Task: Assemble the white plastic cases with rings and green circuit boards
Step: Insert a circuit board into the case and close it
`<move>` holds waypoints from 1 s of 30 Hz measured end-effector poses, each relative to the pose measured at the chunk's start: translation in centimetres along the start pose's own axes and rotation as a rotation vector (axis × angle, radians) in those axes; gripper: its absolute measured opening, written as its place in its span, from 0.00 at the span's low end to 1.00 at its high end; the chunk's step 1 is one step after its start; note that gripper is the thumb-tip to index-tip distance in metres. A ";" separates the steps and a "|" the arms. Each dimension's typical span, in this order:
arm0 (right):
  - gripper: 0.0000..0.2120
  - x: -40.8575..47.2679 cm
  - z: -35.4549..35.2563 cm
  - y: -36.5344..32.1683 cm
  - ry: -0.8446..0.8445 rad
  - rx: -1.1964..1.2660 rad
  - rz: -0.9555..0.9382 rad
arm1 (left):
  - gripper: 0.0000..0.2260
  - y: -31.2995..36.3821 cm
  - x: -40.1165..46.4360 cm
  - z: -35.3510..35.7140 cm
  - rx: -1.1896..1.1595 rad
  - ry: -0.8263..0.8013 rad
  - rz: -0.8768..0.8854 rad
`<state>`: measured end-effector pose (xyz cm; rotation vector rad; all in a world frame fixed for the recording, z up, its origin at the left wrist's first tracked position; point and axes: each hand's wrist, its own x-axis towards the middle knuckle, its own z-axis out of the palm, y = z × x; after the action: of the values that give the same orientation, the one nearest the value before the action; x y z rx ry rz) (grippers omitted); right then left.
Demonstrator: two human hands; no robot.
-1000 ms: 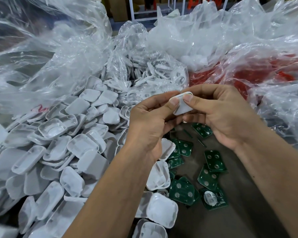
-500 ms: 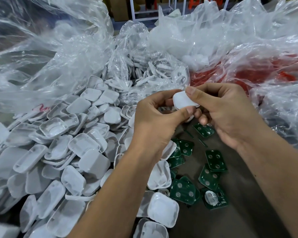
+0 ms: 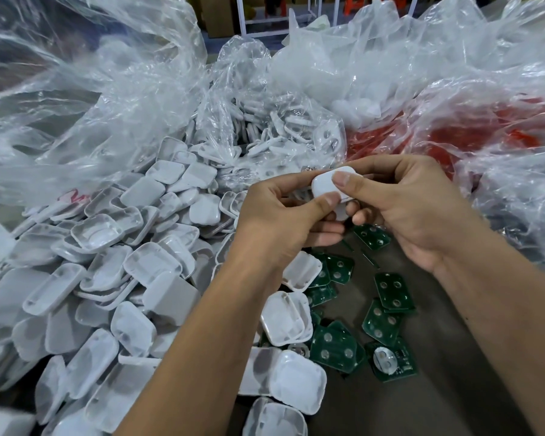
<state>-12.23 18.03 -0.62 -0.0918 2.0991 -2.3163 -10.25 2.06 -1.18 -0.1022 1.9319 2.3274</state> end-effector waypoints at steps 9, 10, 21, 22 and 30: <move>0.04 0.3 -0.3 0.7 -0.010 -0.127 -0.008 | 0.12 -0.1 0.0 -0.1 0.020 0.001 0.002; 0.04 0.3 -0.3 0.7 -0.018 -0.147 -0.017 | 0.11 0.0 0.0 -0.1 0.010 0.000 0.001; 0.03 0.1 0.2 0.7 0.007 -0.212 -0.048 | 0.09 0.2 -0.1 0.0 -0.063 0.018 -0.050; 0.03 0.1 0.3 0.7 0.010 -0.211 -0.049 | 0.08 0.1 -0.1 0.0 -0.063 0.023 -0.055; 0.03 0.0 0.4 0.8 0.008 -0.213 -0.055 | 0.09 0.1 0.1 -0.1 -0.055 0.049 -0.081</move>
<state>-12.24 17.52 -1.34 -0.1443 2.3693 -2.1155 -10.40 1.95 -1.11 -0.2406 1.8485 2.3471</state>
